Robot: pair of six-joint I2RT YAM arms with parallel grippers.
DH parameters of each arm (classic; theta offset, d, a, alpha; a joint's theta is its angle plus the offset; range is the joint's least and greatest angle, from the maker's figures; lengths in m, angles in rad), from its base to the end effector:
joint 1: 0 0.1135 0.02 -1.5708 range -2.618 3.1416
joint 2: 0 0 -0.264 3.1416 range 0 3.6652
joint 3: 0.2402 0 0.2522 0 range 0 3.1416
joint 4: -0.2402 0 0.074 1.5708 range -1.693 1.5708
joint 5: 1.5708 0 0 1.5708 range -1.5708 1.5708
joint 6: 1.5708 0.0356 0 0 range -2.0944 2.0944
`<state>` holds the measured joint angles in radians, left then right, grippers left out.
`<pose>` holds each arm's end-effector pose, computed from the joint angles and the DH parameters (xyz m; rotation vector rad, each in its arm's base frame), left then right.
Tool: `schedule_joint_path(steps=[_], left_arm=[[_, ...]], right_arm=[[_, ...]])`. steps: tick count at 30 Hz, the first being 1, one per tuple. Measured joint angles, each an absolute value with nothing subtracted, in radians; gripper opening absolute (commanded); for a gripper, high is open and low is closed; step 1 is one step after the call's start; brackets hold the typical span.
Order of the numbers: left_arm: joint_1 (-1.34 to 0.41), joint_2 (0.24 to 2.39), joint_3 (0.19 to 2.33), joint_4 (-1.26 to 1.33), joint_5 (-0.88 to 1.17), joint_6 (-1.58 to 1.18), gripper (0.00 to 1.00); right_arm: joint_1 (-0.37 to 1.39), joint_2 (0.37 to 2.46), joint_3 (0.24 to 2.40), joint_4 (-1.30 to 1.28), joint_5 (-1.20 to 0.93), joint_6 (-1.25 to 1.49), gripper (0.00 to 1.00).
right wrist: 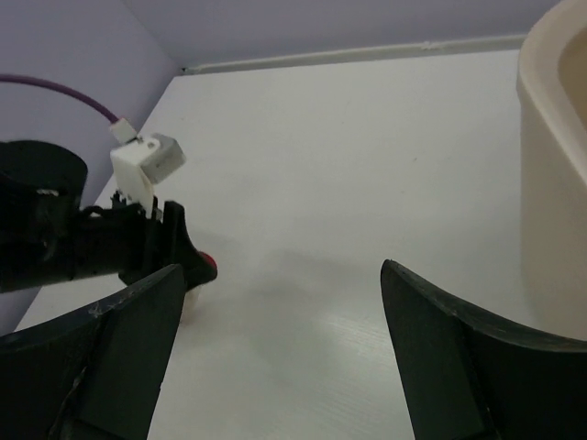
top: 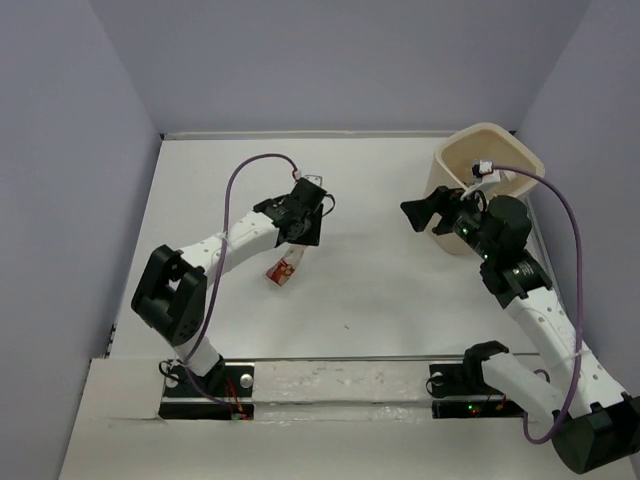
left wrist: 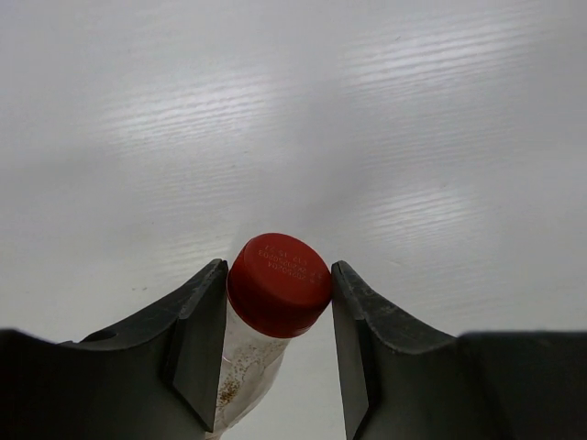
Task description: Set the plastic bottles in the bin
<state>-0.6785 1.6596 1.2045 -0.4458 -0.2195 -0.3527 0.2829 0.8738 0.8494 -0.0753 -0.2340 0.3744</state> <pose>0.2831 -0.2182 0.2374 0.3045 2.4318 -0.1855 0.1945 0.0651 0.3591 -0.1032 1.7117 0.6878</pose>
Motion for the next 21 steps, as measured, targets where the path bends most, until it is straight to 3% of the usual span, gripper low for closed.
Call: schedule_joint_path(steps=[7, 8, 10, 11, 13, 21], left_arm=[[-0.681, 1.557, 1.343, -0.357, -0.138, -0.398, 0.00], [-0.682, 1.552, 1.358, -0.350, -0.134, -0.402, 0.00], [-0.688, 1.523, 1.431, -0.317, -0.119, -0.411, 0.00], [-0.689, 1.514, 1.459, -0.300, -0.113, -0.414, 0.00], [-0.693, 1.493, 1.505, -0.247, -0.097, -0.422, 0.00], [-0.739, 1.503, 1.637, -0.027, -0.017, -0.466, 0.00]], right_arm=[[0.358, 0.817, 0.658, -0.071, -0.283, 0.452, 0.67], [0.373, 0.815, 0.636, -0.073, -0.281, 0.458, 0.47], [0.403, 0.802, 0.590, -0.072, -0.275, 0.468, 0.29], [0.414, 0.788, 0.565, -0.072, -0.269, 0.472, 0.14], [0.428, 0.761, 0.516, -0.077, -0.263, 0.482, 0.01], [0.445, 0.777, 0.368, -0.037, -0.273, 0.524, 0.00]])
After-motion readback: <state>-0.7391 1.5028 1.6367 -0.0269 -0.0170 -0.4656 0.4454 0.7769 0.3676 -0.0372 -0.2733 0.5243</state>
